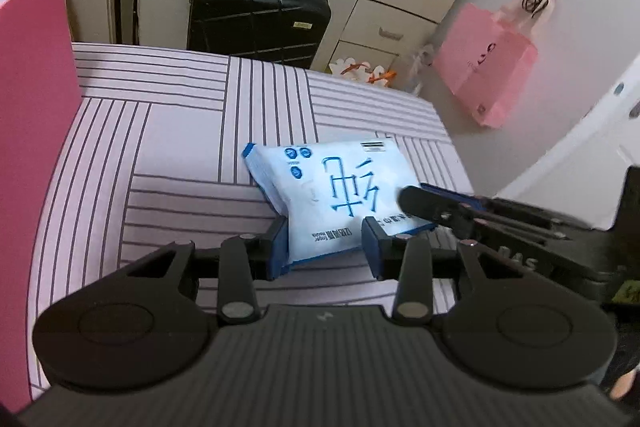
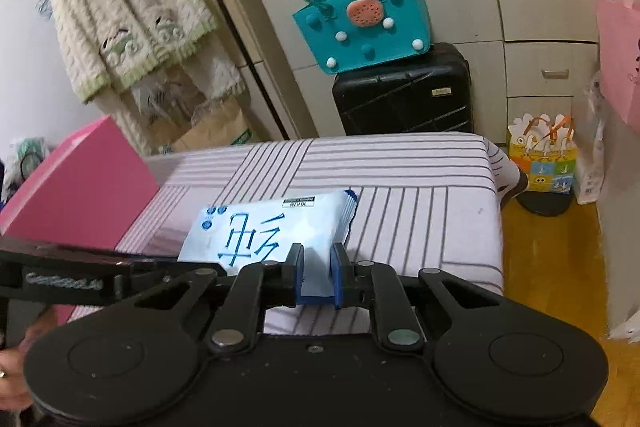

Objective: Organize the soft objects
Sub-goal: 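Close both tools together on the wipes pack, then lift the wipes pack with both tools and carry it over the box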

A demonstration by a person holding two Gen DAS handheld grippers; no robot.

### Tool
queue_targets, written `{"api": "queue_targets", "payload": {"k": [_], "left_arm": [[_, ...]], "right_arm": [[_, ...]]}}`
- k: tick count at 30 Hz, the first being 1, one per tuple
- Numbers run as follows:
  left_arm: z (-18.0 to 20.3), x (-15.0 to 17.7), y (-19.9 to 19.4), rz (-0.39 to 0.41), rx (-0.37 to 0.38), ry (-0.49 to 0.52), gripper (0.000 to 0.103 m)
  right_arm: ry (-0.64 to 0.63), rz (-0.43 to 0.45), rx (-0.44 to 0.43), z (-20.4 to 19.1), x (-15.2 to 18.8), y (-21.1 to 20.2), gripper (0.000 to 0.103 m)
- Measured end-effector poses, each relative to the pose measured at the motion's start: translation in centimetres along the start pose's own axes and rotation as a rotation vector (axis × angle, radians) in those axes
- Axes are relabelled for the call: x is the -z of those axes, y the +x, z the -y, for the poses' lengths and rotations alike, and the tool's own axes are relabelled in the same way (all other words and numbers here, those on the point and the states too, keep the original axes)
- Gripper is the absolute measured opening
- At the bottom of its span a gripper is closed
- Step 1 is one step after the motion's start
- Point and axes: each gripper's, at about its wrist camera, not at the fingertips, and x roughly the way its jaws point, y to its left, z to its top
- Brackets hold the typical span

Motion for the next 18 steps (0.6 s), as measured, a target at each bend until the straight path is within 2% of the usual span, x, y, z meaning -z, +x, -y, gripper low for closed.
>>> {"api": "queue_targets", "payload": {"k": [5, 9, 14, 16, 18], "left_arm": [[-0.2, -0.2, 0.3, 0.015, 0.0, -0.01, 0.038], [-0.8, -0.3, 0.3, 0.043, -0.019, -0.031, 0.039], [-0.4, -0.3, 1.1, 0.098, -0.036, -0.031, 0.039], [0.5, 0.2, 1.3, 0.118, -0.062, -0.001, 0.04], [0.7, 0.3, 1.2, 0.124, -0.067, -0.013, 0.037]], "right_arm": [[-0.011, 0.009, 0.024, 0.2, -0.2, 0.0, 0.025], [-0.006, 0.023, 0.022, 0.3, -0.2, 0.7, 0.038], [-0.033, 0.051, 0.023, 0.1, 0.6, 0.8, 0.039], [-0.022, 0.07, 0.024, 0.0, 1.0, 0.7, 0.036], [0.017, 0.075, 0.005, 0.2, 1.0, 0.7, 0.033]]}}
